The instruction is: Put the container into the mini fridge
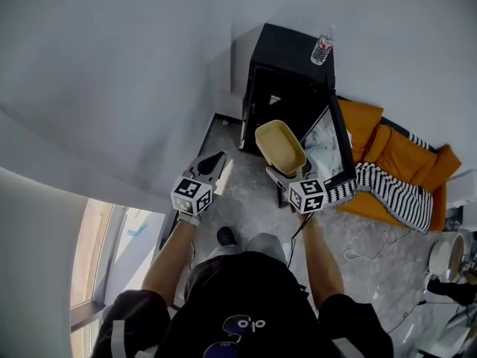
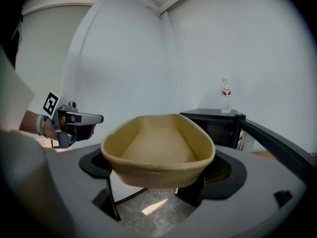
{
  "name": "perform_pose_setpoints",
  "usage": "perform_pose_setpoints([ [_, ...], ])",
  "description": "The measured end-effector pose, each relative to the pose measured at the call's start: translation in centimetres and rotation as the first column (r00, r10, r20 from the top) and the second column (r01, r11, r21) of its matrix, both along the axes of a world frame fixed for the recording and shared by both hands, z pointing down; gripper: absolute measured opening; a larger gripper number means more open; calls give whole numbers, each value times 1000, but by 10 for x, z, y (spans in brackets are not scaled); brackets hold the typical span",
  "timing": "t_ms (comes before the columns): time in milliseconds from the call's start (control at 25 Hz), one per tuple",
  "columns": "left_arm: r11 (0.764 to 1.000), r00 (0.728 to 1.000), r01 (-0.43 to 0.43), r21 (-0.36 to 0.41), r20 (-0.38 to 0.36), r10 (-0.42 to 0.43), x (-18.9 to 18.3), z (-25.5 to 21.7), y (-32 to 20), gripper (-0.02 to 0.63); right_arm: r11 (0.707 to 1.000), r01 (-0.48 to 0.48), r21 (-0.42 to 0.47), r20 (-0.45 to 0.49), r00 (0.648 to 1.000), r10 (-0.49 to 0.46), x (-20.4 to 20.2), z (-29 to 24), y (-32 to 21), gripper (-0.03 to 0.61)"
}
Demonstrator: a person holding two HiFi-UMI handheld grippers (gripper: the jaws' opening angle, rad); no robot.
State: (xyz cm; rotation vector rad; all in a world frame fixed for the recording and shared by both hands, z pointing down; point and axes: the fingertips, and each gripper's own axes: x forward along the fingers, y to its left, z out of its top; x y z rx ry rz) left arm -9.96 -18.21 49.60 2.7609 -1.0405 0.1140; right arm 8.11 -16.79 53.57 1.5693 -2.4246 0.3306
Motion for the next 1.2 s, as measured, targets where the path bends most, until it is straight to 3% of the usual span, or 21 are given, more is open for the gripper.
perform_pose_setpoints([
  [480,999,999,-39,-10,4,39,16,10,-44,8,999,-32,-15,2,999,32,13,14,-45,540],
  [1200,993,993,-103,-57,46,106,81,33,-195,8,998,-39,-57,6,999,39,50,36,-188,540],
])
